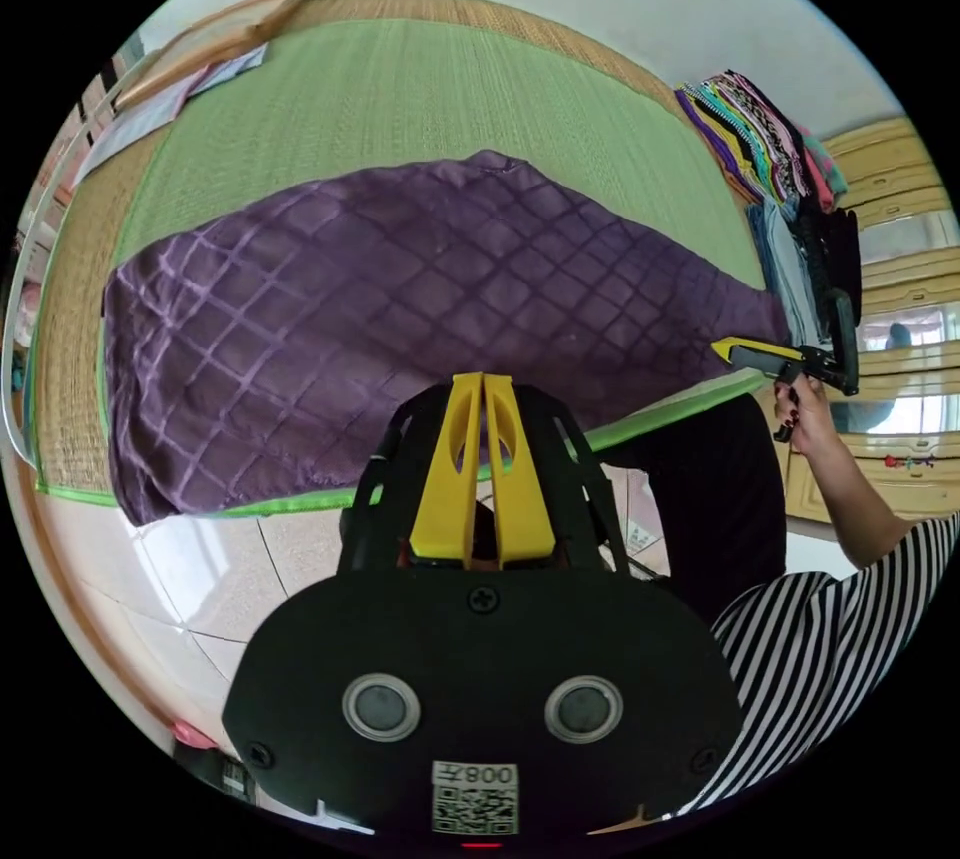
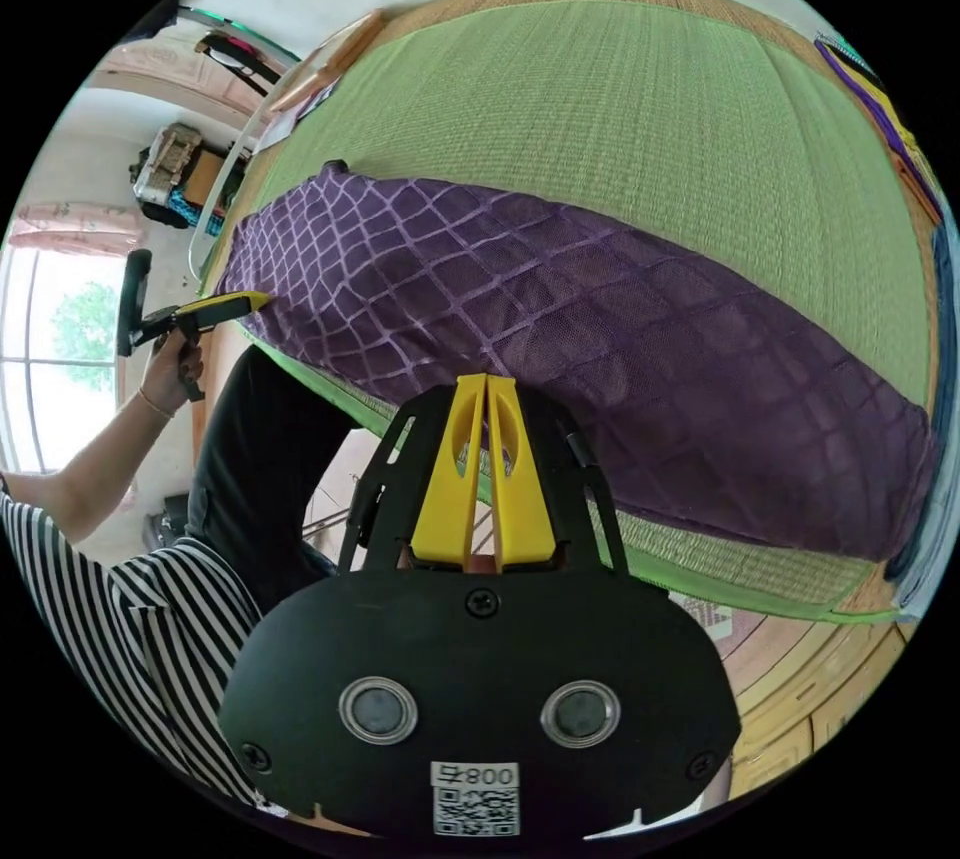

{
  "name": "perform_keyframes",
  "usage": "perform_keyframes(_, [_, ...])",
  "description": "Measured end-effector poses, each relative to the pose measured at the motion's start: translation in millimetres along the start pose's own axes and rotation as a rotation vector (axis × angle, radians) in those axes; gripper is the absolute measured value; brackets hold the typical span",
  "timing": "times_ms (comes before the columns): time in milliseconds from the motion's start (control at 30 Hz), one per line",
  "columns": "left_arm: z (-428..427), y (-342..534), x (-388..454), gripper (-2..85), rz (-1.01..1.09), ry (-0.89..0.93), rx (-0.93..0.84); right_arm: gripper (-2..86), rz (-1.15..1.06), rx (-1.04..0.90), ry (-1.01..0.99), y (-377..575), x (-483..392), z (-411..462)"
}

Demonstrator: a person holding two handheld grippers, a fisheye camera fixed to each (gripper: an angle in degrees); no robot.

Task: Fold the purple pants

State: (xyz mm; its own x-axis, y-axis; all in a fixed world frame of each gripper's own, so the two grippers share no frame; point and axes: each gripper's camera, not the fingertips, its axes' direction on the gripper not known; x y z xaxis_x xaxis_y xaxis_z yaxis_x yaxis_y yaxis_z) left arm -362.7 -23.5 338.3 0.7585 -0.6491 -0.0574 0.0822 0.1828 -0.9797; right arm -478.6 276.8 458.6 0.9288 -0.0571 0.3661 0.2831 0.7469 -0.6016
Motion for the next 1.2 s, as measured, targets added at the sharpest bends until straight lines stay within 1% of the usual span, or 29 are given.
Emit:
perform_keyframes(67, [5.1, 8.3, -32.6, 0.2, -0.034, 0.077, -0.032, 0.2, 0.007, 0.0, 0.02, -7.9, -7.5, -12.6])
perform_keyframes(133, [1.0, 13.7, -52.8, 0.4, -0.058, 0.114, 0.003, 0.2, 0.043, -0.006, 0.006, -16.3, -10.2, -27.0])
perform_keyframes(200, [-5.2, 16.8, -66.8, 0.7, -0.038, 0.125, 0.046, 0.2, 0.053, -0.017, 0.034, -25.5, -18.9, -48.1])
perform_keyframes(267, [-12.3, 15.5, -82.1, 1.6, 0.024, 0.174, 0.091, 0.4, 0.042, -0.014, 0.06, -31.0, -28.1, -64.4])
perform_keyframes(333, [-15.7, 11.0, -93.6, 2.8, 0.05, 0.183, 0.121, 0.6, 0.031, 0.011, 0.045, -37.8, -36.4, -81.5])
perform_keyframes(500, [-11.1, -14.5, -126.2, 4.5, 0.086, 0.207, 0.126, 3.0, -0.042, 0.115, -0.147, -85.1, -65.9, -129.0])
perform_keyframes(633, [-6.1, -33.5, -157.3, 4.8, 0.07, 0.211, 0.135, 6.1, -0.121, 0.126, -0.299, -143.1, -89.9, -147.2])
perform_keyframes(700, [-6.1, -37.0, -172.2, 4.8, 0.06, 0.217, 0.15, 7.7, -0.162, 0.099, -0.392, -188.8, -103.1, -150.1])
perform_keyframes(800, [-6.2, -36.2, -201.4, 4.8, 0.03, 0.212, 0.166, 8.8, -0.189, 0.044, -0.454, -242.9, -117.0, -145.6])
perform_keyframes(900, [-8.0, -29.8, -232.4, 4.7, -0.007, 0.22, 0.191, 9.0, -0.164, -0.028, -0.49, -282.4, -122.7, -137.2])
perform_keyframes(1067, [-5.8, -28.0, -268.2, 4.6, -0.018, 0.25, 0.224, 8.0, -0.096, -0.105, -0.583, -312.3, -122.7, -129.3])
perform_keyframes(1167, [-1.2, -33.0, -276.1, 5.1, -0.003, 0.281, 0.227, 6.8, -0.108, -0.145, -0.582, -316.9, -132.9, -131.6])
perform_keyframes(1200, [-0.5, -34.2, -276.9, 5.2, 0.003, 0.287, 0.228, 6.2, -0.129, -0.13, -0.575, -314.8, -139.2, -138.2])
